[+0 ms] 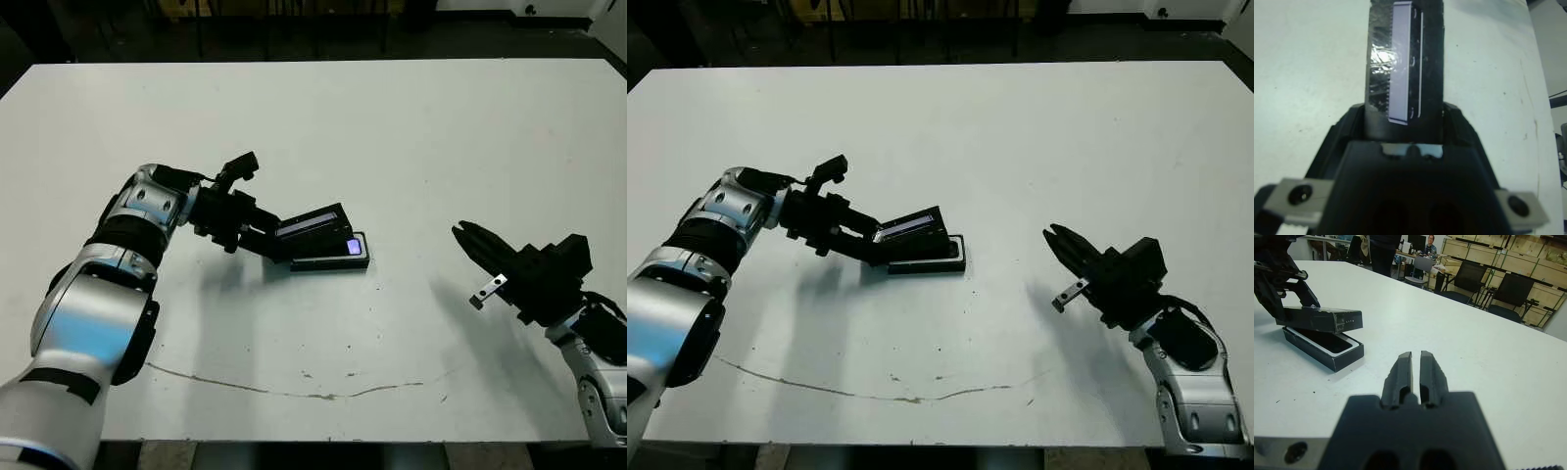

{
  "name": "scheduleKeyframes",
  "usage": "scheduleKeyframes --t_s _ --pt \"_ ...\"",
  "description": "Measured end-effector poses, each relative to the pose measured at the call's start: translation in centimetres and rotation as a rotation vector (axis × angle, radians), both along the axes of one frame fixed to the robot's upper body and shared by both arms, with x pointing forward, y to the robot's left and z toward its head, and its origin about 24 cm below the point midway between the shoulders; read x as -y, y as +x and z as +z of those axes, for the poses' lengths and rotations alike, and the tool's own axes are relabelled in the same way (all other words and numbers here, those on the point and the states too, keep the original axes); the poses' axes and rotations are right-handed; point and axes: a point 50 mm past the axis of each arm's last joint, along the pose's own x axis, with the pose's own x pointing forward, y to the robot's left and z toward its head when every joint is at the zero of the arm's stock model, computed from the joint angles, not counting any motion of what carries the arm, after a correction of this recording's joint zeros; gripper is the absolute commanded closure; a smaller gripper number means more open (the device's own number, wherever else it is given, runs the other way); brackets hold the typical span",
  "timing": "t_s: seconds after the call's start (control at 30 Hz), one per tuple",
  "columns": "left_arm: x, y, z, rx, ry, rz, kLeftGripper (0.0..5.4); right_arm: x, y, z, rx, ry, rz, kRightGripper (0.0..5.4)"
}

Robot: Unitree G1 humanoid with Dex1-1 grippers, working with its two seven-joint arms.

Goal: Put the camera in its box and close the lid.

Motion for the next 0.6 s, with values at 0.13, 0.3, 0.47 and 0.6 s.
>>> scheduleKeyframes --t_s 0.13,0.3,0.47,0.6 --pt "0.2 0.0 0.0 -0.001 0.005 -0.015 2.76 0.0 0.0 0.0 0.003 -0.008 -0.001 5.40" --pt "0.4 -0.1 0.0 0.008 0.012 -0.032 2.76 0.0 -0.1 0.0 0.002 -0.008 -0.001 5.40" --pt "0.8 0.0 0.2 0.032 0.041 -0.068 2.76 0.0 -0.2 -0.1 0.002 -0.008 -0.001 5.40" --pt "1.1 -0.1 0.1 0.032 0.067 -0.096 2.76 0.0 -0.3 -0.2 -0.001 -0.003 -0.001 5.40"
